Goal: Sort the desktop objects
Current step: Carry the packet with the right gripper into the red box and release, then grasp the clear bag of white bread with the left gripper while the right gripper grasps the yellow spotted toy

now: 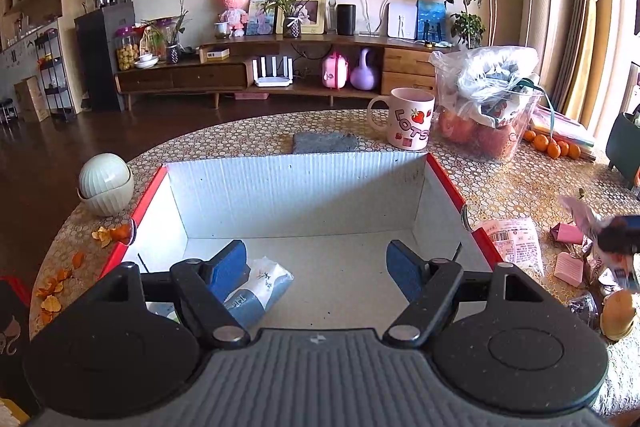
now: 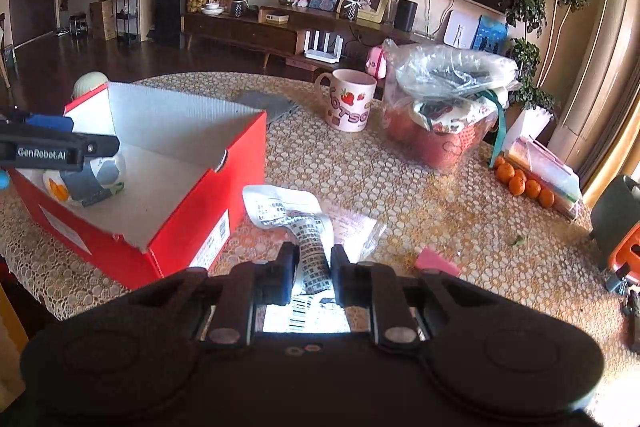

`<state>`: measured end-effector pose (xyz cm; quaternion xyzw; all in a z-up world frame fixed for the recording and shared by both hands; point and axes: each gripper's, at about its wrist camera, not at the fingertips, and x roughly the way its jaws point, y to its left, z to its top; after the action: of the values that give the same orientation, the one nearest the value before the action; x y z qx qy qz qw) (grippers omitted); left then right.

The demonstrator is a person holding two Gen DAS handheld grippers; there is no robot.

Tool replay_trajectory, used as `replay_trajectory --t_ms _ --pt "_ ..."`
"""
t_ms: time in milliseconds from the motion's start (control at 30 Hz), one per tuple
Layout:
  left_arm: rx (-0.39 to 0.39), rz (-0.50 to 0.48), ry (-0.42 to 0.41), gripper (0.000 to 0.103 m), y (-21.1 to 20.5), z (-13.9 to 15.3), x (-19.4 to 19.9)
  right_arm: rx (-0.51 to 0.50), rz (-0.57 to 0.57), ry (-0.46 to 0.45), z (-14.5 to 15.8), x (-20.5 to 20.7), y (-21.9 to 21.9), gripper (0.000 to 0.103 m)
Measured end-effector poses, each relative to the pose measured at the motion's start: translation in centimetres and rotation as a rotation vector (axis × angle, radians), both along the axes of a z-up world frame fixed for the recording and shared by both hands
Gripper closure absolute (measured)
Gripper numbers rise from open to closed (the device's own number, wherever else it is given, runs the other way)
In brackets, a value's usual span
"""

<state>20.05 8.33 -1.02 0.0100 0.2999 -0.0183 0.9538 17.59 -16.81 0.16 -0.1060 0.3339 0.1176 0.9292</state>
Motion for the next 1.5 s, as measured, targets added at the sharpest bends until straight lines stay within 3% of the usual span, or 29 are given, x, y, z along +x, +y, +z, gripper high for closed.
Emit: replay_trajectory --t_ms 133,200,400,500,867,933,967,1000,1333,1500 --pt "0.0 0.0 -0.002 0.026 0.5 0.2 -0.2 0.013 0.036 -0.022 1.6 1.1 1.5 0.085" --pt "0.014 -0.001 -0.003 0.018 0.6 0.2 -0.2 0.019 0.063 -0.032 2.1 1.5 2.9 0.085" --pt "0.002 0.024 0.005 0.016 2.2 0.4 -0.4 0.051 0.139 -0.021 1.9 3.7 7.2 0.085" --pt "0.018 0.015 0.004 0.003 2.4 0.3 -0.4 0.076 0.171 0.013 1.3 5.1 9.2 0.085" --pt "0.078 -0.006 -0.019 0.0 2.5 -0.8 -0.9 -0.084 0.232 -0.041 -0.7 6.6 14.8 0.081" --pt "0.07 -0.014 -0.007 0.0 2.6 -1.2 -0.9 -0.104 0.261 -0.044 -1.0 6.3 15.6 0.09" --pt "0.059 -0.016 0.0 0.0 2.7 -1.3 -0.9 -0.097 0.266 -0.031 -1.1 6.4 15.9 0.088" --pt "0.05 -0.015 0.002 0.0 2.8 -1.3 -0.9 -0.099 0.264 -0.026 -1.2 6.4 16.0 0.082" --pt "0.017 -0.032 -0.006 0.0 2.1 -0.5 -1.4 -0.025 0.229 -0.007 -0.5 5.5 12.7 0.067" --pt "0.014 -0.042 -0.019 0.0 1.0 0.5 -2.0 0.048 0.186 0.013 0.6 4.6 9.2 0.064"
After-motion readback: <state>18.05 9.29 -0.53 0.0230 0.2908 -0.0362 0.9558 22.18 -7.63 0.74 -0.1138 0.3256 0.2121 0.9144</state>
